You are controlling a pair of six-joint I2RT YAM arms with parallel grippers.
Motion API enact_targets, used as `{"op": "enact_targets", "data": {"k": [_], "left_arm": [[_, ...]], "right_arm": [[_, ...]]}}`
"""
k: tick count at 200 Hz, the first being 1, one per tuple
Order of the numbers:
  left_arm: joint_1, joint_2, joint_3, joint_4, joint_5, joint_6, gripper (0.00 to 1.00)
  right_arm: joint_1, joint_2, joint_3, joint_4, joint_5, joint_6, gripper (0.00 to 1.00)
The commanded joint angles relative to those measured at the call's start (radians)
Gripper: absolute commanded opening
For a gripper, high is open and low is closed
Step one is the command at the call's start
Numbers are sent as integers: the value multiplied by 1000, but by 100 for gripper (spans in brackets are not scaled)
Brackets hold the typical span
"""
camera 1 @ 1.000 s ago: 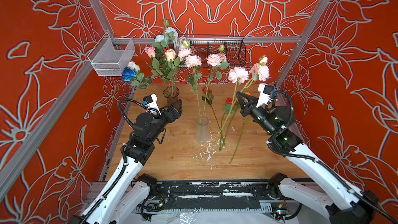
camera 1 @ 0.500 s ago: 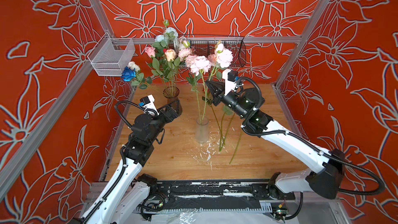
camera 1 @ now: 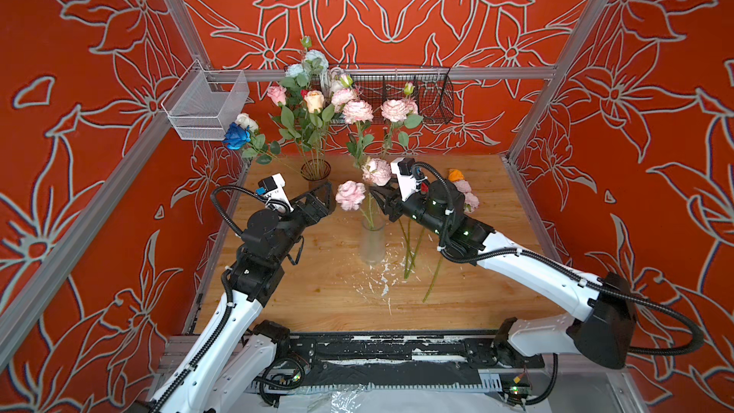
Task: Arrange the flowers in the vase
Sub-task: 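Carry the pink rose over the clear vase and lower its stem in, then open the right gripper and withdraw it toward the flower pile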
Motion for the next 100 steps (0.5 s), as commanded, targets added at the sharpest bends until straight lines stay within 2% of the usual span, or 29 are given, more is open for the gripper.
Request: {"op": "enact_targets", "data": {"k": [1,46,66,82,100], "left_arm": [[9,3,-8,31,8,-9,98],[11,6,-7,29,4,-2,98],[13,-11,1,20,-7,25,99],[13,-55,1,22,-20,52,100],[14,-111,-8,22,-68,74,100]], "right_arm": [[13,-90,-49,-40,64,4,48],[14,-223,-52,-179,136,66,50],[-2,-292,-66,-306,294,138,50],[-74,-343,-121,-398,361,217,51],[-230,-367,-197,-507,312,351,51]]}}
